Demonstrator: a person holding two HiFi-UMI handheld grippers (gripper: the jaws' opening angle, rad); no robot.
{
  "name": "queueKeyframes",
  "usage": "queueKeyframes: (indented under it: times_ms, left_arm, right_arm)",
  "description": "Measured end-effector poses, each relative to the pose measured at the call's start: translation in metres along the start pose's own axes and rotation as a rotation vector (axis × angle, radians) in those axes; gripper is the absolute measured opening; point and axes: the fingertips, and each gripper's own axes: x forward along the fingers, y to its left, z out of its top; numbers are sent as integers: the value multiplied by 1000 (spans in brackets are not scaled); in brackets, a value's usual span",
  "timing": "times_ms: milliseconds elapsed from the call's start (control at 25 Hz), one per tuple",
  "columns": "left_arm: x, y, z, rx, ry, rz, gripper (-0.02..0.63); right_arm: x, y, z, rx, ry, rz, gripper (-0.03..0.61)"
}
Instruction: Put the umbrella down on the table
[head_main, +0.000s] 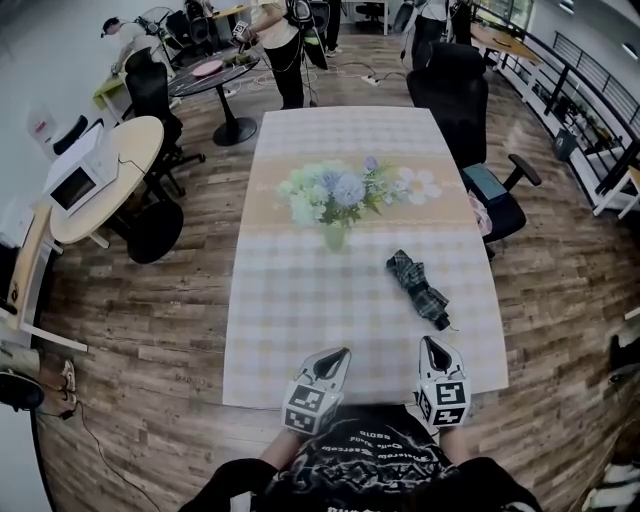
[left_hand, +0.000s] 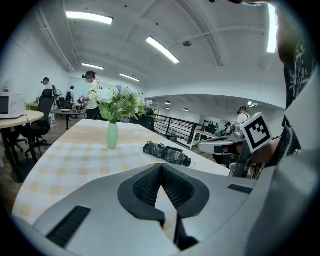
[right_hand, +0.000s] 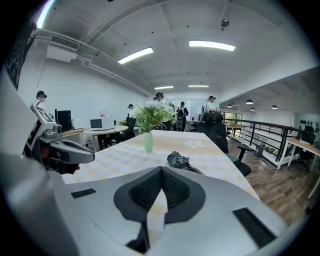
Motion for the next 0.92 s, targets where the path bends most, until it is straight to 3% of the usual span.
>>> queueKeyframes:
  times_ms: [920]
  left_arm:
    - [17, 2, 9, 36, 8, -2, 20]
  right_arm:
    - [11, -15, 2, 7, -6, -7, 8]
